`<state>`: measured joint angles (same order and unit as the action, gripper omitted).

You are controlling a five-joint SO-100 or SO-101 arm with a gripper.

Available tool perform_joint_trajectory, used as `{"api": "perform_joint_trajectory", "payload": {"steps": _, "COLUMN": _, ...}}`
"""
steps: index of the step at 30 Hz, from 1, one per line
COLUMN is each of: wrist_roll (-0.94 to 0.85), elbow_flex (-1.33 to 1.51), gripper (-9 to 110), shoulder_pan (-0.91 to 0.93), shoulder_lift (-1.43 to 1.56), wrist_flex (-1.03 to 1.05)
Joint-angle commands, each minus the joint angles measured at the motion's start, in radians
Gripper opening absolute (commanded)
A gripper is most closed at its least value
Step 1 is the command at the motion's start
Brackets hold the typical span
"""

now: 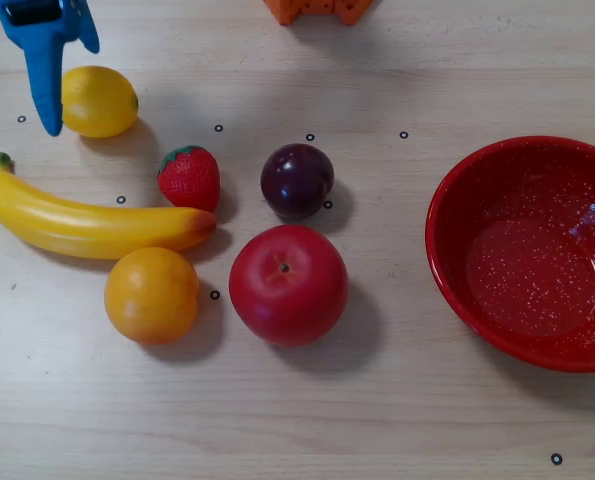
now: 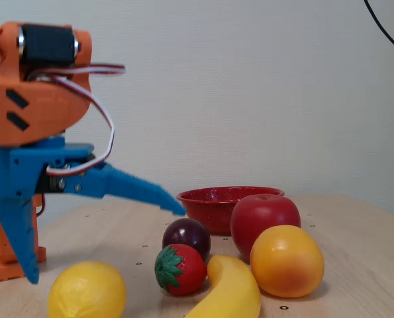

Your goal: Put the lemon in the red bowl.

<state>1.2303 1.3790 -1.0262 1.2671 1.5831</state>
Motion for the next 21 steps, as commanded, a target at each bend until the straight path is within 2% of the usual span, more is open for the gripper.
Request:
{"api": "perform_joint_trajectory", "payload": {"steps": 1, "wrist_roll": 0.038, "elbow_flex": -0.032, "gripper": 69, "shoulder_pan": -0.021, "shoulder_lift": 0.044, "wrist_flex": -0.018}}
{"api": "perform_joint_trajectory", "payload": {"steps": 21, "wrist_roll": 0.028, "elbow_flex": 0.092, "gripper": 69, "shoulder_pan": 0.011, "shoulder_lift": 0.02, "wrist_flex": -0.187}}
